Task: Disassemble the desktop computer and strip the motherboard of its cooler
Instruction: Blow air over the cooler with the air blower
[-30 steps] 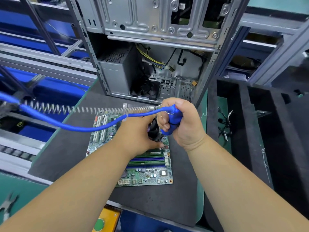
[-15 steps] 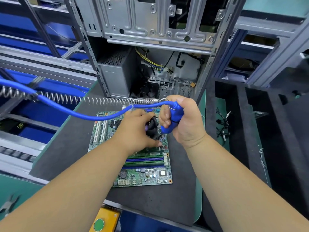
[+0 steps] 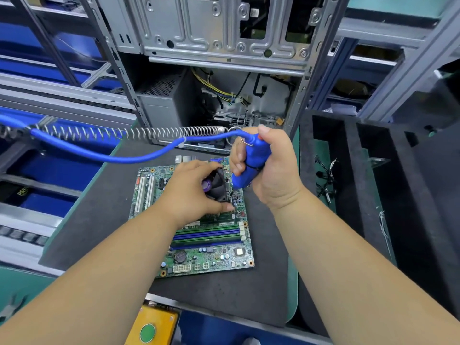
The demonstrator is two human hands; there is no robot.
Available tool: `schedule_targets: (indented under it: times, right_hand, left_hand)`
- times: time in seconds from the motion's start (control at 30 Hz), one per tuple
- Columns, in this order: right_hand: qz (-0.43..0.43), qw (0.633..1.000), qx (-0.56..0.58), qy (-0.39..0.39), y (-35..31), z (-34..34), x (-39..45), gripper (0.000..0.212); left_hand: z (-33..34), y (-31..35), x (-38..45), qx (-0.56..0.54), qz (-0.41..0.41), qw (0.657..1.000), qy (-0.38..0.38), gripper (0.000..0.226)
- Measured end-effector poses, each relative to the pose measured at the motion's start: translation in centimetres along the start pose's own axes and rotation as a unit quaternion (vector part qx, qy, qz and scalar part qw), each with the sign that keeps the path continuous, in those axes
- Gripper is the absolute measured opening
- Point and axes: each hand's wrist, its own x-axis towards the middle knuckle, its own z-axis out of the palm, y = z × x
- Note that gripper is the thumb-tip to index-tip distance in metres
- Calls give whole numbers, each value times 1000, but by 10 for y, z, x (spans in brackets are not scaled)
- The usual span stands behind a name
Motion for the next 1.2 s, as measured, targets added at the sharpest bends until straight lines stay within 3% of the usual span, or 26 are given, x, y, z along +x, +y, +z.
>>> schedule_targets:
  times: [0.23,0.4,0.6,1.2]
  right_hand:
    - [-36,999,11,37,-11,-2,2,31]
    - [-54,996,3,69,-5,-8,4,30]
    - [-56,997,3,57,-2,-12,9,39]
    - [-28,998,-7,47,9,-19,20,38]
  left_hand:
    - [1,-5,-3,-9,11,1000,15,95]
    - [8,-3,-13,49,81,996,1,96]
    - [-2,-6,-2,12,49,998,-42,98]
    - [-3,2,1,101,53,988,-103,103]
